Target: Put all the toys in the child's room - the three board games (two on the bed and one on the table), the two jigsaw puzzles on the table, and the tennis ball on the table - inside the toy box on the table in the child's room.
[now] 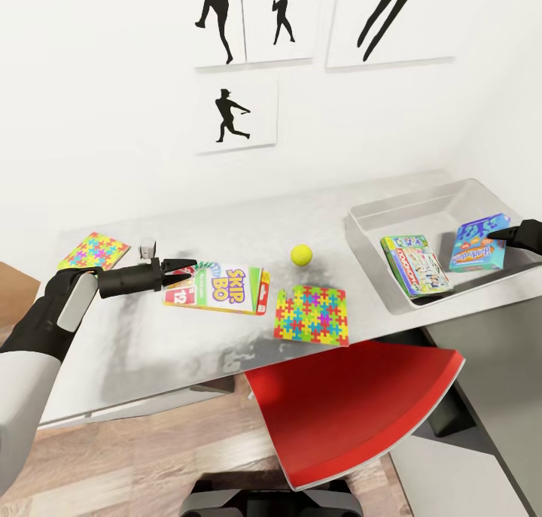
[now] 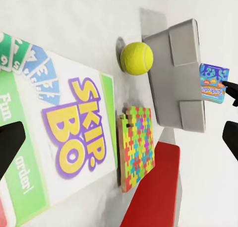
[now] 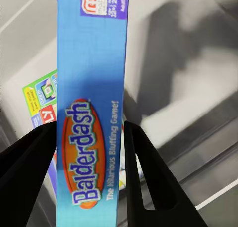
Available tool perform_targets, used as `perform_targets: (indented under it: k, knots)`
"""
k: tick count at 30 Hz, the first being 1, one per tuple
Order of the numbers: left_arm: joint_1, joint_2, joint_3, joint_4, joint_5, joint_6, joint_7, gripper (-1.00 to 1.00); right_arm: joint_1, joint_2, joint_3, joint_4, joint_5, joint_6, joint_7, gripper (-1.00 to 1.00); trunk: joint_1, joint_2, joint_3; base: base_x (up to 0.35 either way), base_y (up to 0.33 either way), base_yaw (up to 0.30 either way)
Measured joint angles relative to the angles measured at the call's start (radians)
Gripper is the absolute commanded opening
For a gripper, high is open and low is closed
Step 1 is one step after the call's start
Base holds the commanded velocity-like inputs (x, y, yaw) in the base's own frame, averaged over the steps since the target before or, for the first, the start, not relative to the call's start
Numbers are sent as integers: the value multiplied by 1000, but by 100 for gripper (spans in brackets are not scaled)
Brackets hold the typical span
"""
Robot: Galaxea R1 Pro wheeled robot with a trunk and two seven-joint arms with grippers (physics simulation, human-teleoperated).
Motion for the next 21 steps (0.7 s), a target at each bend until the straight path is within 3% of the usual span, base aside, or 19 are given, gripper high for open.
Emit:
perform_targets:
  k: [8,21]
  knots:
    - [0,0,0,-1,0,0,0,100,0,21,0,5,0,9,1,100,0,0,0,0,0,0]
    - [0,0,1,-5,0,0,0,100,0,23,0,27,0,8,4,100,0,0,0,0,0,0]
